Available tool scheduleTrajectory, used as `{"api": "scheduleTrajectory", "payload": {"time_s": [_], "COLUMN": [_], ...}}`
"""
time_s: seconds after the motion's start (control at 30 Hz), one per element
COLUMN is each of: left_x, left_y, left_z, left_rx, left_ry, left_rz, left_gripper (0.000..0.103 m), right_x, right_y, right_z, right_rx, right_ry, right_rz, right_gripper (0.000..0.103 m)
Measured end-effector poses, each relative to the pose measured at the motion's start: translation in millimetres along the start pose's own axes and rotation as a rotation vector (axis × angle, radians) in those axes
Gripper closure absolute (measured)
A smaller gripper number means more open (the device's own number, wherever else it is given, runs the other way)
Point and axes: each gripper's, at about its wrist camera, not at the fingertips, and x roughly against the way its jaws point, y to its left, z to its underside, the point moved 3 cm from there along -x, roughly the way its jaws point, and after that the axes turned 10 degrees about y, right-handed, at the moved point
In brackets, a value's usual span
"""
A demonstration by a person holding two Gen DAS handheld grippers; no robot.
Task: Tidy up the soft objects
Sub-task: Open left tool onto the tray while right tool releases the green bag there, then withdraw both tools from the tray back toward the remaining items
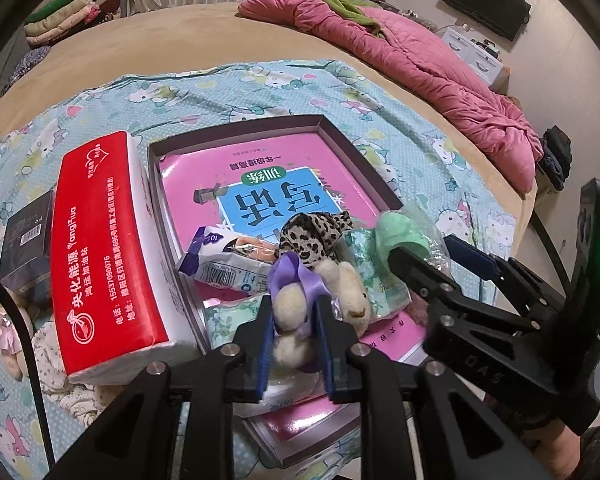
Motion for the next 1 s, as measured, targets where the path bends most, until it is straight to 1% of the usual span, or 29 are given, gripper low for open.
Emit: {"api": "scheduleTrajectory", "payload": {"time_s": [0.03, 0.07, 0.1, 0.33, 0.4, 0.53, 0.67, 1.0], "left_x": [0, 1, 3, 13, 17, 24, 35, 58], "left_y": [0, 0, -1, -2, -3, -4, -4, -1], "left_z": [0, 0, 0, 1, 2, 4, 7, 17], "left_rx": [0.002, 0.003, 0.003, 0.001, 0.002, 0.000, 0.004, 0.015], "left_ry": [0.001, 0.000, -0.004, -0.024, -0.030, -0.038, -0.056, -0.082], "left_rz": [-0.001, 0.001, 0.004, 0.004, 0.007, 0.009, 0.011, -0.026], "left_gripper": [0.072, 0.065, 0.061, 0.057, 0.053, 0.052, 0.046, 0.036], "right_x": [1, 2, 4, 15, 18, 24, 28, 39], "right_y": [-2, -4, -6, -9, -9, -9, -10, -7], "right_z": [0, 1, 1, -1, -1, -1, 1, 3], "right_rx": [-0.010, -0.017, -0.025, -0.046, -0.048, -0.055, -0.060, -0.065], "right_ry": [0.001, 0.001, -0.001, -0.020, -0.027, -0.029, -0.028, -0.028], "right_rz": [-0.002, -0.002, -0.001, -0.004, 0.000, 0.007, 0.014, 0.050], "right_gripper": [0.032, 0.032, 0.032, 0.031, 0.031, 0.030, 0.029, 0.028]}}
